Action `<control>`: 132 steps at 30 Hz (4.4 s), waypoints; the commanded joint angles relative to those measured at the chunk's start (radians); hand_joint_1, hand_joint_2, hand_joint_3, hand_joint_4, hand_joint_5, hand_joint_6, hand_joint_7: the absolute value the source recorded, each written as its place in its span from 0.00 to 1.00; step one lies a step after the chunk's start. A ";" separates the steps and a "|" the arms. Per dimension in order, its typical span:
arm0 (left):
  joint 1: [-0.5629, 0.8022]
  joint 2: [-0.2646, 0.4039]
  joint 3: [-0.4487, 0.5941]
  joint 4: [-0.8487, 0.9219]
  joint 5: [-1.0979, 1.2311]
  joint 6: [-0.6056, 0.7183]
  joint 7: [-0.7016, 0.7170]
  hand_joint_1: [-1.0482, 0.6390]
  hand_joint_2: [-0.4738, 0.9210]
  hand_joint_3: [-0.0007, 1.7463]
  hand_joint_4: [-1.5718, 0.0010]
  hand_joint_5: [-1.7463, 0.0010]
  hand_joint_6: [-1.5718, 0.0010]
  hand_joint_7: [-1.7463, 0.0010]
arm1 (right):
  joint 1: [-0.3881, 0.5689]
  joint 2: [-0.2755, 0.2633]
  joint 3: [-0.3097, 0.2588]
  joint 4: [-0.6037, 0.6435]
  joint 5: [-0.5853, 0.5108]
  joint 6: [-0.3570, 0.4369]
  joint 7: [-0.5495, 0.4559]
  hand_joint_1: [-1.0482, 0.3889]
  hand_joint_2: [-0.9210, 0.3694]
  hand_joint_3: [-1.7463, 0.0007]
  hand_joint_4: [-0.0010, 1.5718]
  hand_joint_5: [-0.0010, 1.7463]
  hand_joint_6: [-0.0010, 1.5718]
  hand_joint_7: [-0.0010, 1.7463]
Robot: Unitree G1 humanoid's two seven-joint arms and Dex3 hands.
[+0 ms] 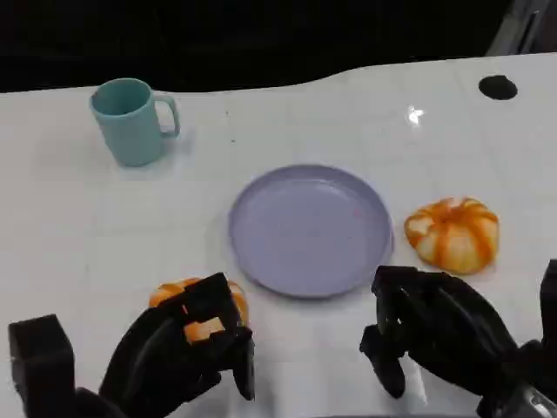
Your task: Grasp the bread from the table and place it into the plate.
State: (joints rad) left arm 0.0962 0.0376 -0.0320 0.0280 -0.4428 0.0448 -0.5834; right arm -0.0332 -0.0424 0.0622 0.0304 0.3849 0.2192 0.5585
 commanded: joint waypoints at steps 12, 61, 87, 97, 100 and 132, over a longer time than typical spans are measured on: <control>0.003 0.011 0.011 -0.003 0.007 -0.016 -0.005 0.26 1.00 0.13 0.44 0.00 0.58 0.00 | -0.007 -0.011 -0.008 -0.003 0.000 -0.002 -0.001 0.06 0.00 0.81 0.83 0.90 0.73 0.84; -0.106 0.399 -0.147 -0.305 1.292 -0.129 0.198 0.15 1.00 0.02 0.87 0.75 0.84 1.00 | 0.016 -0.020 -0.006 -0.041 0.011 0.024 -0.001 0.08 0.00 0.79 0.82 0.91 0.71 0.87; -0.367 0.310 -0.330 0.411 1.249 -0.158 0.595 0.46 1.00 0.13 0.45 0.43 0.29 0.88 | 0.028 -0.029 -0.007 -0.071 0.004 0.045 -0.009 0.08 0.00 0.80 0.82 0.93 0.71 0.88; -0.387 0.383 -0.368 0.420 1.304 -0.181 0.723 0.47 0.93 0.35 0.46 0.00 0.53 0.08 | 0.022 -0.024 -0.006 -0.067 0.003 0.037 -0.013 0.08 0.00 0.80 0.82 0.93 0.70 0.88; -0.372 0.399 -0.376 0.355 1.324 -0.142 0.692 0.47 0.96 0.32 0.47 0.00 0.49 0.21 | 0.024 -0.022 -0.008 -0.070 0.008 0.042 -0.014 0.08 0.00 0.80 0.82 0.93 0.71 0.88; -0.475 0.305 -0.298 0.263 1.294 -0.187 0.972 0.50 0.65 0.63 0.45 0.00 0.57 0.00 | 0.035 -0.028 0.005 -0.068 0.001 0.022 -0.001 0.09 0.00 0.79 0.82 0.91 0.71 0.87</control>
State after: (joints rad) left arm -0.3309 0.3552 -0.3189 0.2470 0.8627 -0.1153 0.3688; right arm -0.0066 -0.0591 0.0694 -0.0289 0.3841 0.2542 0.5482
